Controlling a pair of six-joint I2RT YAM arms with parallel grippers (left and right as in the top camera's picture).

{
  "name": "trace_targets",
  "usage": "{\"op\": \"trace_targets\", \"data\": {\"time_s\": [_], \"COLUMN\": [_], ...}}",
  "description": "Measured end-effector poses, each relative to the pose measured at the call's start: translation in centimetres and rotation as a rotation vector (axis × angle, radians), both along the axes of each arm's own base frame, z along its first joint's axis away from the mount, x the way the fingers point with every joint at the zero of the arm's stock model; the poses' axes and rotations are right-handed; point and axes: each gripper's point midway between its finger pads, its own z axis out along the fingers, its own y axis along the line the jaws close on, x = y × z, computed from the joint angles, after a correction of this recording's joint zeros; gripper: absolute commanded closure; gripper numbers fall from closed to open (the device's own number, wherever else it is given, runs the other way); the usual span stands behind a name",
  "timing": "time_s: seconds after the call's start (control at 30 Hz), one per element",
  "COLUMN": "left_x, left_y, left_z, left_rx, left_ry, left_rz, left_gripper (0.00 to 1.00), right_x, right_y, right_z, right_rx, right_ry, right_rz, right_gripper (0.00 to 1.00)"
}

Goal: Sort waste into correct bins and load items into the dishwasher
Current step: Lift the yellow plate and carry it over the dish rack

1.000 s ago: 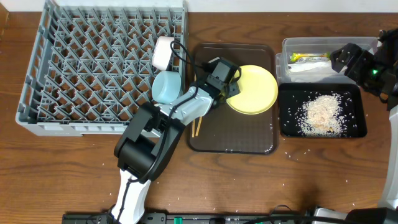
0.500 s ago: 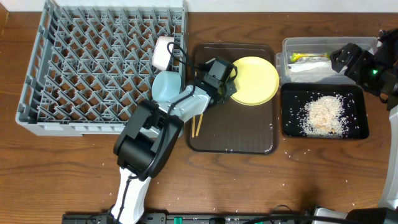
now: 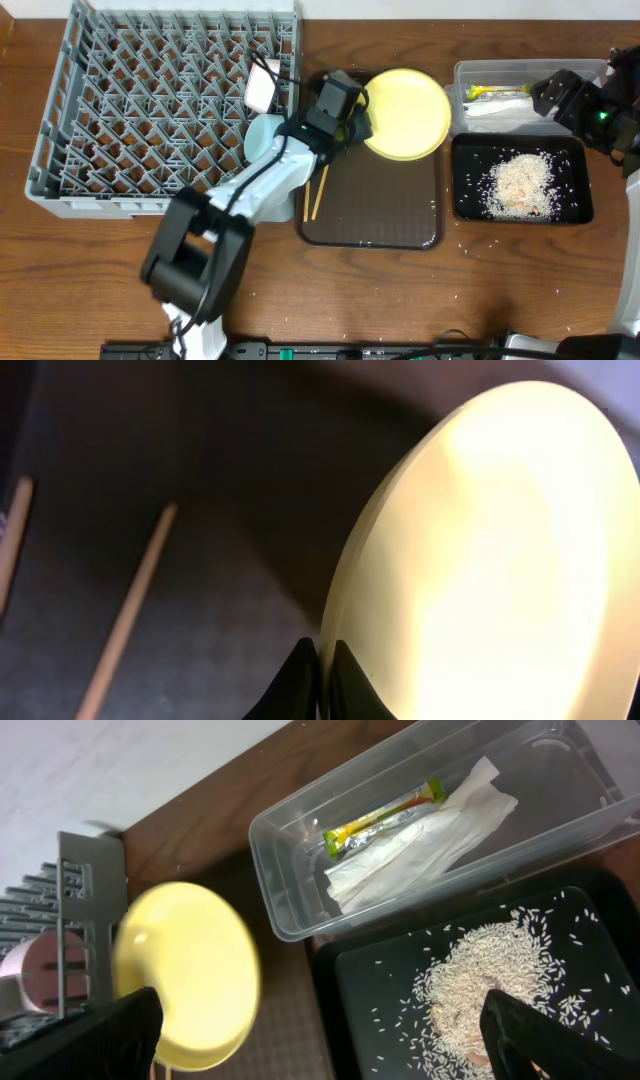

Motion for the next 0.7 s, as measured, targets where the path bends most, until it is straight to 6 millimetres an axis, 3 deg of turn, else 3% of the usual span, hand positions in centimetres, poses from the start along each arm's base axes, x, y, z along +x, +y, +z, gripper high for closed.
{"op": "trace_targets", "data": {"time_s": [0.17,0.27,0.57,0.7], "left_x": [0.2,0.6,1.7,1.2], "left_y": [0.5,2.4,12.9,17.5], "left_z": [3.5,4.8,12.0,13.4], "left_rx": [-0.017,0.006,0.129,0.263], "left_ry": [-0.072,-0.096,-0.246,-0.278], "left_rz": [-0.010,-0.005,0.074,0.120], "left_gripper": [0.93,0.93,0.93,0.92], "right_x": [0.0,0.0,0.0,0.0], "right_y": [0.0,0.0,0.0,0.0], "right_z": [0.0,0.0,0.0,0.0], "right_rx": [0.000,0.000,0.000,0.000], "right_ry": [0.000,0.000,0.000,0.000], "right_rz": [0.000,0.000,0.000,0.000], "right_gripper": [0.01,0.01,0.01,0.01]}}
